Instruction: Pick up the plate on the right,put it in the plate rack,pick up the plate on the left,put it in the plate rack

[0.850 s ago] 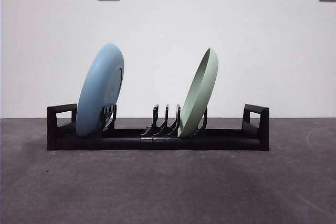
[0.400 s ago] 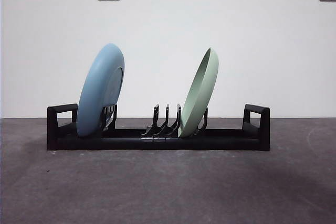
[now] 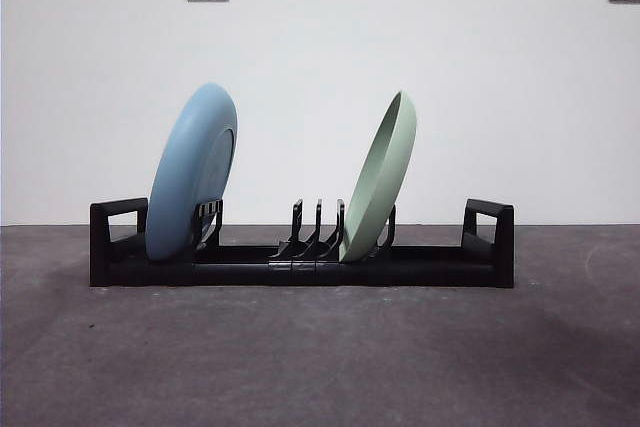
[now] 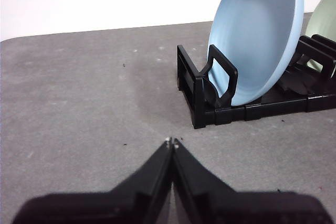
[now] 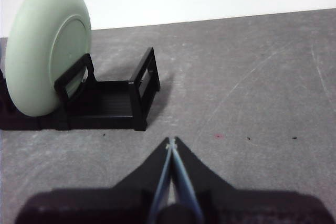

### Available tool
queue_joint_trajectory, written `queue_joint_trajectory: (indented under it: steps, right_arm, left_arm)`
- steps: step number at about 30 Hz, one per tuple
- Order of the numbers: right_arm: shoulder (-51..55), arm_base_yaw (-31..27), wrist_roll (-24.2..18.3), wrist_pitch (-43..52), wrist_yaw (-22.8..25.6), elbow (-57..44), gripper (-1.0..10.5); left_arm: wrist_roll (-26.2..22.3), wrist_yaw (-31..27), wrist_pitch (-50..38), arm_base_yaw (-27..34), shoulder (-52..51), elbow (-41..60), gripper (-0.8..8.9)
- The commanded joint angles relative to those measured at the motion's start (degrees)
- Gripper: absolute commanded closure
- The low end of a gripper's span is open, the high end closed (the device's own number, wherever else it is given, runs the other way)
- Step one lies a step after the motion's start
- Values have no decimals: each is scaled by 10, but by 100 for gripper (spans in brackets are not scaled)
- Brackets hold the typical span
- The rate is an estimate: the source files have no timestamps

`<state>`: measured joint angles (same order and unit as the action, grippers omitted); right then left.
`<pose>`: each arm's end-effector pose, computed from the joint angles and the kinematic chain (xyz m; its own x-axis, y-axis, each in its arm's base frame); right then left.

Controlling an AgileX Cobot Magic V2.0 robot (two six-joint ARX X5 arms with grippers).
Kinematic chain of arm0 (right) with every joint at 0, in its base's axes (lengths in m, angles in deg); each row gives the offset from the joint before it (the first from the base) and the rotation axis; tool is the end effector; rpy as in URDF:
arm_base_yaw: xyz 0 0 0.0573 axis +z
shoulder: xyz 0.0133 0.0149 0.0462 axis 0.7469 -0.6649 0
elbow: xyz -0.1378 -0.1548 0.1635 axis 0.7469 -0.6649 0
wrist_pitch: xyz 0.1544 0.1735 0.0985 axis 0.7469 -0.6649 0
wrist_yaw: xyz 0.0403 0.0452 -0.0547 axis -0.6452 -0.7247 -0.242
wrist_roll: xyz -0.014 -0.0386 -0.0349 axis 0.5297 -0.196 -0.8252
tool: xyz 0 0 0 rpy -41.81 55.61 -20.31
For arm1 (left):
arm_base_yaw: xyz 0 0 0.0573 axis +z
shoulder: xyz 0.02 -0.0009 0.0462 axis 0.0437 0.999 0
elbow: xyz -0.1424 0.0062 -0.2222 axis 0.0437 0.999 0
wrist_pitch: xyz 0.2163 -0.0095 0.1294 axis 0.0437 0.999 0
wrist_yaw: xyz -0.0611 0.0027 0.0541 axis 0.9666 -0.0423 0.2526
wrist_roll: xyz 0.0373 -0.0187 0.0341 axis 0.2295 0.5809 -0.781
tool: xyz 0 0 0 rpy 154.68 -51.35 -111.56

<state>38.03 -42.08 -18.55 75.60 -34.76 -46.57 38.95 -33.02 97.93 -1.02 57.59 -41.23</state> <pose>0.0950 0.0119 0.1526 0.9749 0.1597 -0.1551 -0.1485 0.9855 0.0818 0.0953 -0.0075 0.1517 0.9791 -0.1155 -0.1675 0.1210 0.9924 0.0230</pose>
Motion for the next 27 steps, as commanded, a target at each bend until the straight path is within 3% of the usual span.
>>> queue_joint_trajectory:
  steps: [1,4,27]
  right_arm:
    - [2,-1,19,-8,-1,-6,942]
    - [1,-1,54,-7,1,-6,942]
    - [-2,-1,53,-7,3,-5,942]
  left_arm:
    - [4,-1,-1,2,-2,8,817]
    - [4,-1,-1,2,-2,8,817]
    - [4,-1,-1,2,-2,8,817]
